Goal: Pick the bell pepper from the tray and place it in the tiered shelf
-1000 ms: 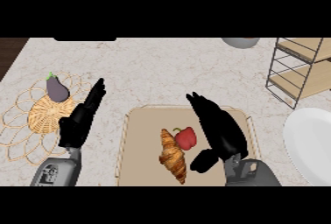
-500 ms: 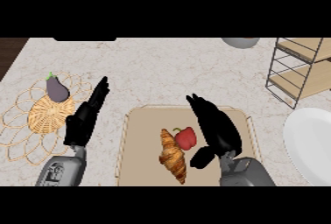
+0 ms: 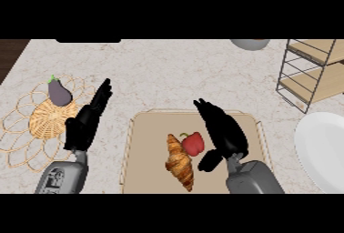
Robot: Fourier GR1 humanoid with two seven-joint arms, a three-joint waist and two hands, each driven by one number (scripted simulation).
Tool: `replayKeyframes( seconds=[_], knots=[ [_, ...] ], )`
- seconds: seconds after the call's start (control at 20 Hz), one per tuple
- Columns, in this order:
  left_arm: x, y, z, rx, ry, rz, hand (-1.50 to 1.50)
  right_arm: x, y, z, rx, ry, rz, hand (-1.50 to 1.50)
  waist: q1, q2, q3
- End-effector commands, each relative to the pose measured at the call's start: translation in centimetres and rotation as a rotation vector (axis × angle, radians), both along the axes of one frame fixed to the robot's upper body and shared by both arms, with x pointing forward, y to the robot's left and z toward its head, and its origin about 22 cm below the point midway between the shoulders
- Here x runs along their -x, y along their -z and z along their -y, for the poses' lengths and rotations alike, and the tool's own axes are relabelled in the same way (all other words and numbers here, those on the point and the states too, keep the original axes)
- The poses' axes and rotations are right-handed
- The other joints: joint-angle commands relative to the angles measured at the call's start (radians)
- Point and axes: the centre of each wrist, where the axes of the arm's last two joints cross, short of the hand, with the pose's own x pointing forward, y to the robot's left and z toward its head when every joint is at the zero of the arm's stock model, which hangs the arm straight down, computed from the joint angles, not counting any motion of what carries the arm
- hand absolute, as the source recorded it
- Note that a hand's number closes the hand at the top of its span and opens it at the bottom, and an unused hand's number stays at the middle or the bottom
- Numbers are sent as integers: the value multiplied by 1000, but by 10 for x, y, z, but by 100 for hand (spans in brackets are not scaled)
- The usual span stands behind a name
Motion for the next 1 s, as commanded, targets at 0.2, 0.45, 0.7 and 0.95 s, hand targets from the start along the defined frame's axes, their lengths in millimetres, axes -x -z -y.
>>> replayKeyframes(
  seconds=[0.2, 0.45, 0.7, 0.95],
  knots=[
    [14, -4, 15, -5, -5, 18, 0, -5, 34, -2, 20, -10, -36, -150, 2, 0, 0],
    [-3, 0, 10, 6, 2, 2, 0, 0, 19, -12, 92, -103, 7, 150, -2, 0, 0],
    [9, 13, -15, 3, 12, 4, 0, 12, 16, 9, 99, -102, 67, 150, -3, 0, 0],
    [10, 7, -8, -15, -46, -12, 0, 21, -17, 103, 239, -167, -284, 150, -48, -11, -3]
  ],
)
